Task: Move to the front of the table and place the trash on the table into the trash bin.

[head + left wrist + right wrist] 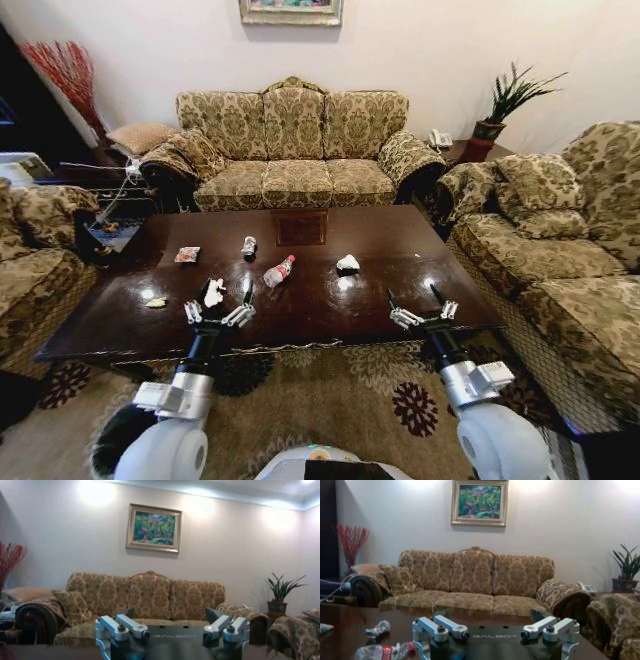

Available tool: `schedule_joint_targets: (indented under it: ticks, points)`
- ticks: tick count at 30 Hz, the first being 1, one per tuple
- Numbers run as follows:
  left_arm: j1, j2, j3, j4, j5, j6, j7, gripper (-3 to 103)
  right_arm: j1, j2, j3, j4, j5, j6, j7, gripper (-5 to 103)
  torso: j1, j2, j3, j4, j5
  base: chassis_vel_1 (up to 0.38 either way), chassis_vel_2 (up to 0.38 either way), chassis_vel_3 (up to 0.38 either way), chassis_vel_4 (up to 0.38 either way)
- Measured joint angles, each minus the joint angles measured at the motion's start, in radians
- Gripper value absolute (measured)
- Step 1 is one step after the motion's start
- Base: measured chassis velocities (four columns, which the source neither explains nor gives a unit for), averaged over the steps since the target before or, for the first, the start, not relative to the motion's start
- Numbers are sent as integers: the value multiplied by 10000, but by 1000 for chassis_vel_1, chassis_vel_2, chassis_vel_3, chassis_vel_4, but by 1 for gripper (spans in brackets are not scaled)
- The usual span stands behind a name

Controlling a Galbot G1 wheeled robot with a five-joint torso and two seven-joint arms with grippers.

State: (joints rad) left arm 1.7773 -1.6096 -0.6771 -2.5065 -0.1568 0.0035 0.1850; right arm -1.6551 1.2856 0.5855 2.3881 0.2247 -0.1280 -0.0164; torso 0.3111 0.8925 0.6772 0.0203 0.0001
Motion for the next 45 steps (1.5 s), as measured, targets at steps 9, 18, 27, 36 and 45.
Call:
schedule_joint_targets:
  ticks: [9, 18, 27, 36, 45]
  points:
    - [-309, 5, -1128, 39, -239, 131, -1219, 96, 159, 109, -263, -15, -356, -13, -3, 100, 0, 0, 0, 1, -4, 0, 0, 0, 0]
    - [-469, 8, -1080, 36, -694, -195, -2000, 99, 206, 203, -423, -50, -369, -21, -5, 100, 0, 0, 0, 1, -2, 0, 0, 0, 0]
    - [-320, 13, -1034, 44, -1167, -350, -1364, 100, 190, 195, -458, -23, -312, -275, 149, 100, 0, 0, 0, 0, -1, 0, 0, 0, 0]
    - [-216, 13, -1264, 55, -1048, 1524, -254, 101, 464, 168, -492, -68, 15, -524, 230, 100, 0, 0, 0, 1, -1, 0, 0, 0, 0]
    - [-102, 14, -917, 140, -499, 1076, -881, 97, 532, 168, -439, -453, 600, -47, 350, 100, 1, 0, 0, 1, -1, 0, 0, 0, 0]
